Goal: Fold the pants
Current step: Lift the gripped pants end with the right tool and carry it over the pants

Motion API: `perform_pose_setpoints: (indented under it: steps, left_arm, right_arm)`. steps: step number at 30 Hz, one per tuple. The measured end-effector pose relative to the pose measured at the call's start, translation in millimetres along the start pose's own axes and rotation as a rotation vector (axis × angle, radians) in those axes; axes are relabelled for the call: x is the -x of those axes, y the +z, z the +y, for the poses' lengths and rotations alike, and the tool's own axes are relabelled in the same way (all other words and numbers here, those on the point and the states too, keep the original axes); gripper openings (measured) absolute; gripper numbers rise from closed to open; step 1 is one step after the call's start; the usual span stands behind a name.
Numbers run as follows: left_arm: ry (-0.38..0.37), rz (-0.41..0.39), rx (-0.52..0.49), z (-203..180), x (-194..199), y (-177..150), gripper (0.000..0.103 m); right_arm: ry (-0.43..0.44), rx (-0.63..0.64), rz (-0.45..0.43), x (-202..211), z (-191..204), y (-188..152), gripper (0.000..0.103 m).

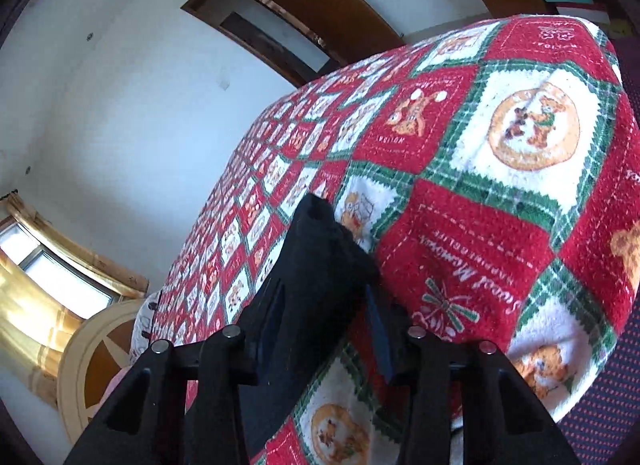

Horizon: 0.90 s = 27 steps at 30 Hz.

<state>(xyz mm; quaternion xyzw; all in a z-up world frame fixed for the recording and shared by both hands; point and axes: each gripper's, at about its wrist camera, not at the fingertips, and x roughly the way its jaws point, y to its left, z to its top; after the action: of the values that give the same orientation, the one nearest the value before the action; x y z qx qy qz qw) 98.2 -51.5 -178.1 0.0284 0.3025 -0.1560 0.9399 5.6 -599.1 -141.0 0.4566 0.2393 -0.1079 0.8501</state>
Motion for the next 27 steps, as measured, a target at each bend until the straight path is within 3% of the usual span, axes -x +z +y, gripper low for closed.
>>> perform_pose_setpoints:
  steps: [2,5,9,21,27]
  left_arm:
    - [-0.006,-0.001,0.000,1.0,1.2,-0.4,0.103]
    - [-0.025,-0.009,0.030,7.2,5.5,-0.6,0.103]
    - [-0.038,-0.020,0.066,15.9,9.7,-3.2,0.103]
    - [-0.010,-0.035,0.031,12.3,6.9,-6.5,0.103]
    - [-0.016,-0.040,0.032,12.6,8.7,-7.0,0.103]
  right_arm:
    - [0.020,-0.022,-0.005,4.8,-8.4,2.9,0.041]
    - [0.030,-0.058,-0.024,9.2,-17.3,4.3,0.033]
    - [0.033,-0.113,-0.023,16.9,-21.2,3.3,0.032]
    - [-0.058,-0.081,-0.021,15.7,-9.5,2.5,0.034]
    - [-0.042,-0.037,-0.032,-0.9,-4.8,10.3,0.034]
